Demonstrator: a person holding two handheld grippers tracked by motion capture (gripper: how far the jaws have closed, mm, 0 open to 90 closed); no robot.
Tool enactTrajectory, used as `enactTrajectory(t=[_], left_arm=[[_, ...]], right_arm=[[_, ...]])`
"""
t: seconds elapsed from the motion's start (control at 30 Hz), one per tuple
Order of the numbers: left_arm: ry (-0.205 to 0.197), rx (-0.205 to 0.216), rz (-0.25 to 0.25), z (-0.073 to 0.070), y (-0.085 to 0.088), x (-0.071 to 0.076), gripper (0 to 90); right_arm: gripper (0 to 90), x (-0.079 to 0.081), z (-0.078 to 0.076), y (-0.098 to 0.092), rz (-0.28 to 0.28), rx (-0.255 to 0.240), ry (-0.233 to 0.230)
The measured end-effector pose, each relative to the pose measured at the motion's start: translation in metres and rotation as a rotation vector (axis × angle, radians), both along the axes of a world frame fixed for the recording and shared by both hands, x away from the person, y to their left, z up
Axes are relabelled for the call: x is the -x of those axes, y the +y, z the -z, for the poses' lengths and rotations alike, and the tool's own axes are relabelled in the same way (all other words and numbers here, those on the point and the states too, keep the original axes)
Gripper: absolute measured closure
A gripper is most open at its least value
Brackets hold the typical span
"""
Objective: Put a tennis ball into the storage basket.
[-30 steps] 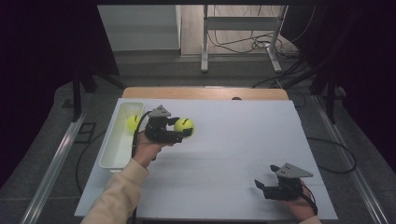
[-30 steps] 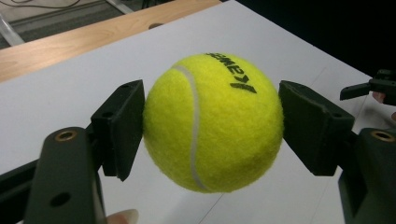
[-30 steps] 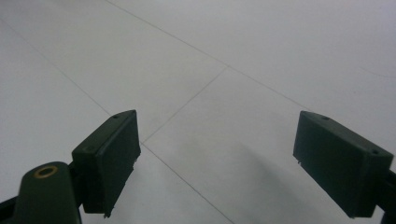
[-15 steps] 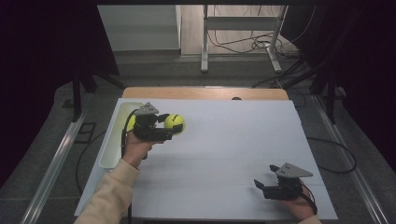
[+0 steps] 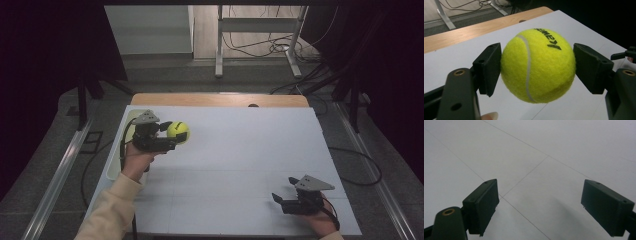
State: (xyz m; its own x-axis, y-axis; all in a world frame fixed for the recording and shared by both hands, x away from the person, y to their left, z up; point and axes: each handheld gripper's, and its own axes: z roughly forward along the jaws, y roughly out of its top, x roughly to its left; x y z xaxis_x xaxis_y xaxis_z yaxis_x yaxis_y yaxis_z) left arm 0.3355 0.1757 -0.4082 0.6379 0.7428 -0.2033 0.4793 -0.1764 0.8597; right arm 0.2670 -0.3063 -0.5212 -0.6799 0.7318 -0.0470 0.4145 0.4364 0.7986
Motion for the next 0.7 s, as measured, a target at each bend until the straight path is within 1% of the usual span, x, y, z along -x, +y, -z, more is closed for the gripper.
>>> enactTrajectory(t=[0.27, 0.3, 0.4, 0.43, 0.53, 0.57, 0.67, 0.7], left_arm=[[-0.005, 0.003, -0.038, -0.002, 0.016, 0.005, 26.7], [-0.005, 0.003, -0.038, -0.002, 0.016, 0.005, 26.7], [-0.004, 0.003, -0.062, -0.002, 0.026, 0.007, 26.7], [-0.004, 0.003, -0.062, -0.002, 0.026, 0.007, 26.7], [-0.004, -0.004, -0.085, -0.002, 0.035, 0.009, 26.7], [-0.004, -0.004, -0.085, -0.002, 0.035, 0.009, 26.7], [0.001, -0.002, -0.104, -0.001, 0.043, 0.009, 26.7], [0.001, -0.002, -0.104, -0.001, 0.043, 0.009, 26.7]], right_arm=[[14.8, 0.0, 0.0, 0.0, 0.005, 0.006, 0.001], [14.8, 0.0, 0.0, 0.0, 0.005, 0.006, 0.001], [14.9, 0.001, 0.0, 0.0, 0.005, 0.006, 0.0], [14.9, 0.001, 0.0, 0.0, 0.005, 0.006, 0.0], [14.9, 0.0, 0.0, 0.0, 0.002, 0.008, 0.0], [14.9, 0.0, 0.0, 0.0, 0.002, 0.009, 0.0], [14.9, 0.0, 0.0, 0.0, 0.002, 0.009, 0.0], [14.9, 0.001, 0.0, 0.0, 0.003, 0.01, 0.0]])
